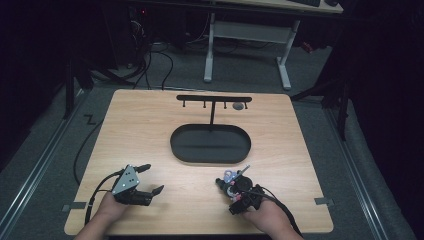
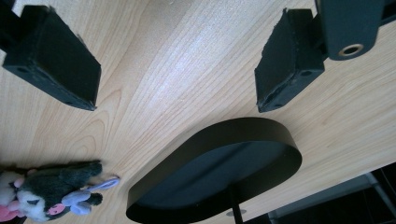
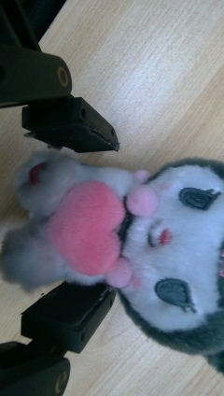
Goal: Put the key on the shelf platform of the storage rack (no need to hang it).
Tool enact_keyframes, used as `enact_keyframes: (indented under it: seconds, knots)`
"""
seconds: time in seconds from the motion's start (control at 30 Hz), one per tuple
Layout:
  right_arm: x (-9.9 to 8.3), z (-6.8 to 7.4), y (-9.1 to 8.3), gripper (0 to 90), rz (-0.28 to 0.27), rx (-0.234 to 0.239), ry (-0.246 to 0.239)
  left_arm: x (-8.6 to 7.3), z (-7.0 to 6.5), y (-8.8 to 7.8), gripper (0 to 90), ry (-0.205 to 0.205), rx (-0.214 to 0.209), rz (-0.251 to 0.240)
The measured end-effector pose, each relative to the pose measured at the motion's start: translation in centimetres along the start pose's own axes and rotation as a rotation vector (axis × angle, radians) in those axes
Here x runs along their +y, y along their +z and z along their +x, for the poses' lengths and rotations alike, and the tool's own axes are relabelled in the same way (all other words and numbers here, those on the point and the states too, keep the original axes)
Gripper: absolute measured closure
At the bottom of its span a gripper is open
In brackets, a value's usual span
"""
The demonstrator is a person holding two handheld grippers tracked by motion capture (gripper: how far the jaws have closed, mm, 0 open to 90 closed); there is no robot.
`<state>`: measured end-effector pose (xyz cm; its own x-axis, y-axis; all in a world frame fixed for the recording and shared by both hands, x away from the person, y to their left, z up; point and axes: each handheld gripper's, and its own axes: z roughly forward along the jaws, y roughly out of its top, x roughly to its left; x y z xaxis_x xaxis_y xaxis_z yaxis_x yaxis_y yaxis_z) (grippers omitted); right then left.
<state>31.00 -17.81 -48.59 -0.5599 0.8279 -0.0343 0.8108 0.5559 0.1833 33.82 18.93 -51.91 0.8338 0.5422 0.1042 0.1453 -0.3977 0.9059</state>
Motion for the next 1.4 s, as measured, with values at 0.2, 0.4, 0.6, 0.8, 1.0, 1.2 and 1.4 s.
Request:
enact_keyframes:
  seconds: [0.2, 0.4, 0.6, 0.8, 1.0, 1.2, 1.4]
  knots:
    - [-0.4, -0.1, -0.2, 37.7, -0.003, 0.000, 0.008, 0.0, -0.1, 0.0, 15.4, 0.009, -0.002, 0.002]
    - [-0.7, -0.6, -0.2, 43.4, -0.026, 0.025, 0.031, 0.0, -0.2, 0.0, 15.4, 0.011, 0.003, 0.004]
    - [-0.8, -0.7, -0.3, 45.8, -0.029, 0.037, 0.042, 0.0, -0.3, 0.1, 15.4, 0.017, 0.008, 0.010]
    - [-0.8, -0.8, -0.5, 46.9, -0.025, 0.035, 0.034, 0.0, -0.2, 0.1, 15.4, 0.015, 0.006, 0.008]
    - [-0.5, -1.2, -1.6, 47.2, -0.050, 0.026, 0.030, 0.0, -0.2, 0.1, 15.4, 0.010, 0.007, 0.007]
    - [-0.3, -1.7, -2.4, 47.5, -0.050, 0.000, 0.031, 0.0, -0.2, 0.1, 15.4, 0.016, 0.004, 0.009]
    - [0.1, -2.2, -3.0, 47.5, -0.068, -0.006, 0.025, 0.0, -0.2, 0.1, 15.4, 0.016, 0.005, 0.010]
